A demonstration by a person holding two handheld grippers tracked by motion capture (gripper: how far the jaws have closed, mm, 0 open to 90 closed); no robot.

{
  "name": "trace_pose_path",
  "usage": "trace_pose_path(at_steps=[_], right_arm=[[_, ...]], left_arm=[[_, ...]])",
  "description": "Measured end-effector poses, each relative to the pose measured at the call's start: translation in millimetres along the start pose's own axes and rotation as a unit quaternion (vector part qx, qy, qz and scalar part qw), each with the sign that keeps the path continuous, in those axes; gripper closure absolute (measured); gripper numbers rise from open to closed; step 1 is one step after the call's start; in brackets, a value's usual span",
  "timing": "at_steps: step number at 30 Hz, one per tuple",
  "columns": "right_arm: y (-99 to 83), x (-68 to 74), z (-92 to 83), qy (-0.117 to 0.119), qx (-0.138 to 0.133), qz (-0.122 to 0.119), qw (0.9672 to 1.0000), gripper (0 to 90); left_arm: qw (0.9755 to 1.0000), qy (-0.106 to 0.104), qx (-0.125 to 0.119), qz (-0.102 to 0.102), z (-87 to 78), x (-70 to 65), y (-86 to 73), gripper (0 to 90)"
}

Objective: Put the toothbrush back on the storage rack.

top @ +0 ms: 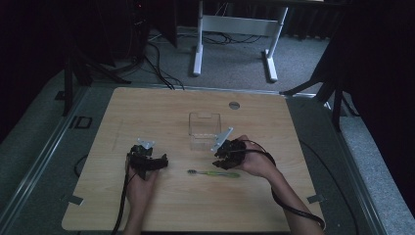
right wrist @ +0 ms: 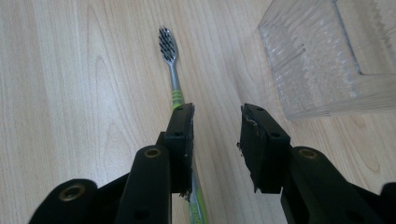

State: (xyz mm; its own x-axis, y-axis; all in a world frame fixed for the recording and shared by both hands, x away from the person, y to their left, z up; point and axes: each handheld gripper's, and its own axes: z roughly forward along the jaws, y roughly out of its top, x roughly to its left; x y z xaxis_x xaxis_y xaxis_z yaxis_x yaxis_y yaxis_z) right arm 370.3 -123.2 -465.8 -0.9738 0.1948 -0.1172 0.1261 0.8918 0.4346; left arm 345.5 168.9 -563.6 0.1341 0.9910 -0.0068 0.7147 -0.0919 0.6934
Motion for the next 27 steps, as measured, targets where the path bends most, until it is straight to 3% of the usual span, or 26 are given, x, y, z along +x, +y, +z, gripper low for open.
trace_pose_path(at_steps=[27], right_arm=[[4.6,4.1,9.4,0.016,0.041,-0.028,0.9987,65.9]], left_arm=[[1.0,0.0,0.0,0.001,0.0,0.1,0.0,7.2]])
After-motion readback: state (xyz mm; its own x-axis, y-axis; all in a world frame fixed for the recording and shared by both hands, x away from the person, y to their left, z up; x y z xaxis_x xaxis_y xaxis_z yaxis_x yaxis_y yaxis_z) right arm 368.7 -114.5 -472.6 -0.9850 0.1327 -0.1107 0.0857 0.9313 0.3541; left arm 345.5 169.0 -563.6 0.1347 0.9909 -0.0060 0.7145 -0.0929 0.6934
